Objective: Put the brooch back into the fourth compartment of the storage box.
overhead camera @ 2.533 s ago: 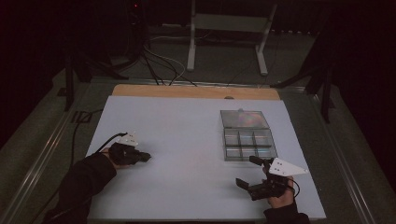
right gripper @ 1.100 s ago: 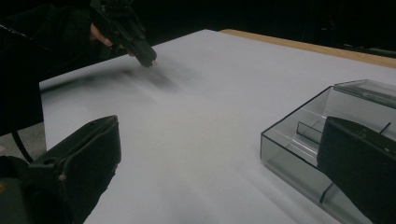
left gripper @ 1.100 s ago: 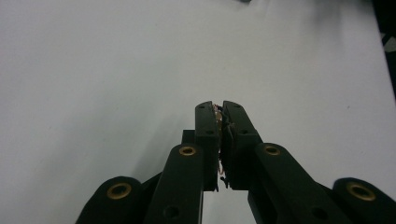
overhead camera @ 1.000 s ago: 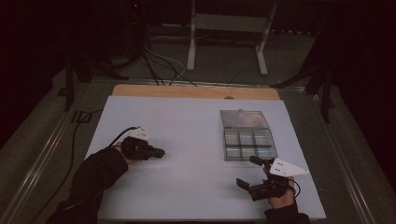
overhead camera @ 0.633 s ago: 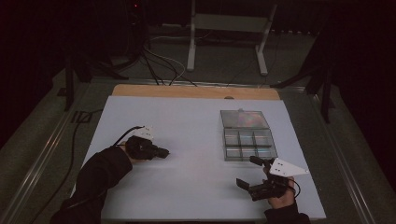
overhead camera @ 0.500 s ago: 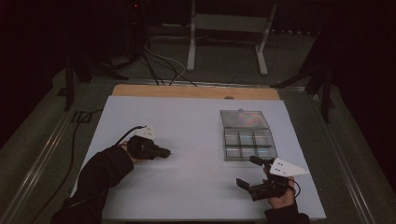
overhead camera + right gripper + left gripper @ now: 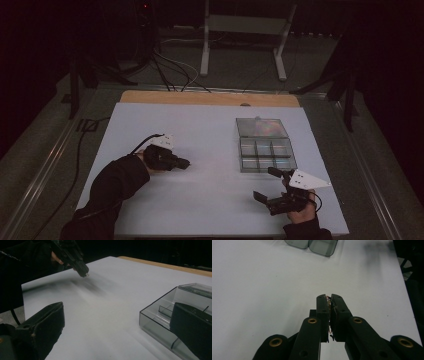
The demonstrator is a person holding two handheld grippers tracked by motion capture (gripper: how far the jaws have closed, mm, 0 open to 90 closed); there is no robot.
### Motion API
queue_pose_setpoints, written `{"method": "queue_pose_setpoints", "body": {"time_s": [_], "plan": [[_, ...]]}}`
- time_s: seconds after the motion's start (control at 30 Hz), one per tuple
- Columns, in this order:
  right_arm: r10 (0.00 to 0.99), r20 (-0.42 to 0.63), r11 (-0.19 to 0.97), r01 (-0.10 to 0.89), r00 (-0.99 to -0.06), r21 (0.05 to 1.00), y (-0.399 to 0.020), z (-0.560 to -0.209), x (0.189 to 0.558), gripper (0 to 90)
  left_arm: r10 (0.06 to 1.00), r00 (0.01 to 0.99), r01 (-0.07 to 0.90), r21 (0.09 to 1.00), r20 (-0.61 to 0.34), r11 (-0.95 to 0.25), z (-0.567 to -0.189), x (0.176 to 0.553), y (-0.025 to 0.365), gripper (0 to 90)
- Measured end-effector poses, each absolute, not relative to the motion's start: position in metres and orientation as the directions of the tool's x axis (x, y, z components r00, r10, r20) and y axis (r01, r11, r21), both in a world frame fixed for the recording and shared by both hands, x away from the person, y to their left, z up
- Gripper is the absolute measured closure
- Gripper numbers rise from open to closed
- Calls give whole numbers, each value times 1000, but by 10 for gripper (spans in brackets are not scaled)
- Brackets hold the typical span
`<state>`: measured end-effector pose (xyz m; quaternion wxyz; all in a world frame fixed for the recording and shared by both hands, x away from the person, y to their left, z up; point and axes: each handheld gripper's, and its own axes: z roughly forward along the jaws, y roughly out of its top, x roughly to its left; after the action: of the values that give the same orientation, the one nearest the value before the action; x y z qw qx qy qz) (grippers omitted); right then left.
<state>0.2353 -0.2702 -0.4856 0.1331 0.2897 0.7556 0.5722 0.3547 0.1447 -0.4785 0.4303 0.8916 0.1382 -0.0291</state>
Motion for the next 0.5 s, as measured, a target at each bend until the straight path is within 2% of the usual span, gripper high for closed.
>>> {"method": "queue_pose_setpoints", "body": {"time_s": [0.5], "plan": [[589,130,177,284,-798,942,-270,-486,235,0,181,968,246,764,-171,-597,-475,356,124,882]]}}
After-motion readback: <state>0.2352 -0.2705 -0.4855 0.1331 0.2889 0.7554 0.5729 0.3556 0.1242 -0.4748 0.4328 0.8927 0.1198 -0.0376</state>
